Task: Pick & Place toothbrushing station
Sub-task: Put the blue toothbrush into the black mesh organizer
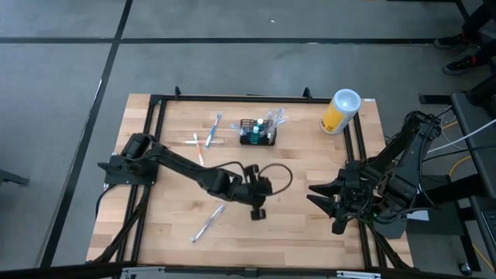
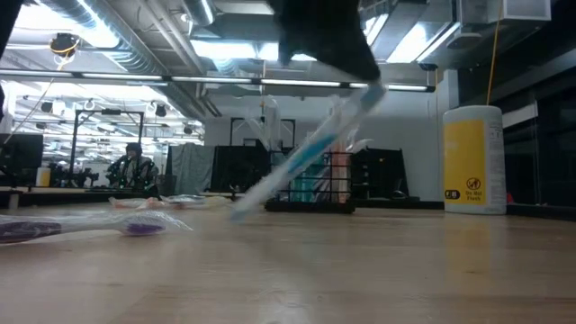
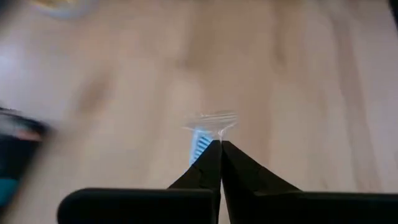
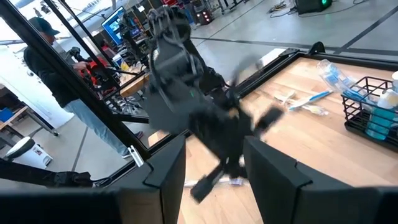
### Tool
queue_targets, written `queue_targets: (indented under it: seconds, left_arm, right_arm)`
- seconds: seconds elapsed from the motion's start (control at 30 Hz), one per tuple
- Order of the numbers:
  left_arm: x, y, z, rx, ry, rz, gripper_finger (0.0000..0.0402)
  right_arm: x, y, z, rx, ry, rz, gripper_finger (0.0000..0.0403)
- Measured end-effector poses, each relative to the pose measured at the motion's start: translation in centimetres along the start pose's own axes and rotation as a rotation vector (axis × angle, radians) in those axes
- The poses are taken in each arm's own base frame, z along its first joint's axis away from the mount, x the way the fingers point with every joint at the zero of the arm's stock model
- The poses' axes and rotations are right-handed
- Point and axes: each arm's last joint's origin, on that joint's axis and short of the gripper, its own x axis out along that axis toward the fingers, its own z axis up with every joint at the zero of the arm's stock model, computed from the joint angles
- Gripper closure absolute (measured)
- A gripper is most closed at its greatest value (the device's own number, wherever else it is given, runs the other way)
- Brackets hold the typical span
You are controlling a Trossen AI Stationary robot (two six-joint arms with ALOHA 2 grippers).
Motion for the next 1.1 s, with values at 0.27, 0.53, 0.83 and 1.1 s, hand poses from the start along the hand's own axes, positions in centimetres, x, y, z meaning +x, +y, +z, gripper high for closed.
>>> queue_targets:
  seconds: [0.27, 0.53, 0.83, 1.1]
  left_arm:
    - [-5.4, 3.3, 3.3, -0.192, -0.260, 0.436, 0.0400]
    - [-9.3, 8.8, 4.5, -0.266, -0.313, 0.735, 0.0400]
    - [-10.6, 12.5, 6.4, -0.272, -0.348, 0.773, 0.0400]
    - [-10.2, 15.0, 7.5, -0.284, -0.371, 0.757, 0.0400]
  right_arm:
    - [-0.4, 0.2, -0.1, -0.007, 0.005, 0.015, 0.0239]
    - [-0.9, 0.2, -0.2, -0.024, -0.020, 0.009, 0.0239]
    - [-0.9, 0.1, -0.2, -0.056, -0.022, 0.003, 0.0239]
    - [-0.9, 0.1, -0.2, -0.061, -0.023, 0.000, 0.0239]
